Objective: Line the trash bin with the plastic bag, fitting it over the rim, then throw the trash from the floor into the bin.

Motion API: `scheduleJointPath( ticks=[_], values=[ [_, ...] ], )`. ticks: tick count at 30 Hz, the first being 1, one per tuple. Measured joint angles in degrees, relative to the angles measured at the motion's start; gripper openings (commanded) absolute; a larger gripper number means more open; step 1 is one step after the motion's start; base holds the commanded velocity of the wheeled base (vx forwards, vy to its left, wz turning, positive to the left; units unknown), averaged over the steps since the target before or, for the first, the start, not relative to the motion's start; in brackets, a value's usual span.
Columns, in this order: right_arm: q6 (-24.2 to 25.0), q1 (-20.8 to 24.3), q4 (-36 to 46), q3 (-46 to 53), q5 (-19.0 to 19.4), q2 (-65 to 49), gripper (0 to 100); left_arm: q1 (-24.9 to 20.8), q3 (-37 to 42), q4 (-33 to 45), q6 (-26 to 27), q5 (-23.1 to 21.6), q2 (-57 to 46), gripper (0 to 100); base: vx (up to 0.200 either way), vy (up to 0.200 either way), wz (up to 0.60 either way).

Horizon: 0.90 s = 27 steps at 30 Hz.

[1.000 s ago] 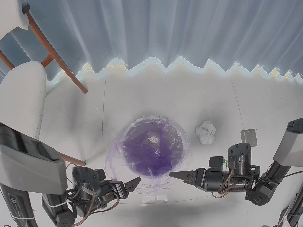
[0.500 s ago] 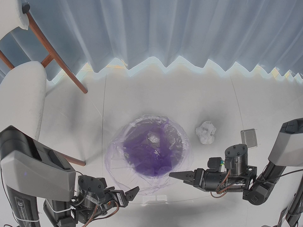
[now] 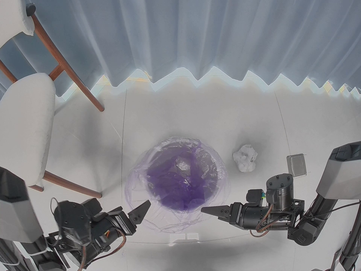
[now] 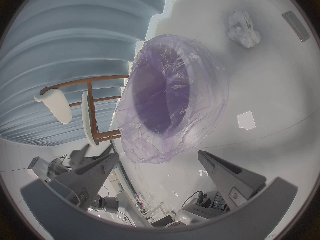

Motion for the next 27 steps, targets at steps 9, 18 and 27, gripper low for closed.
scheduleJointPath(
  ticks=[9,18,27],
  values=[
    [0.2,0.0,-2.3,0.0,0.0,1.1,100,-1.7,0.0,0.1,-2.3,-4.4,-20.1,100,0.000,0.000,0.00],
    [3.1,-0.3,-6.9,0.3,0.4,2.0,100,-2.1,0.0,0.2,-24.6,-6.0,-28.3,100,0.000,0.000,0.00],
    [5.6,-1.0,-11.2,0.9,1.3,2.4,100,-2.9,0.0,0.2,-27.4,-8.9,-29.6,100,0.000,0.000,0.00]
  ],
)
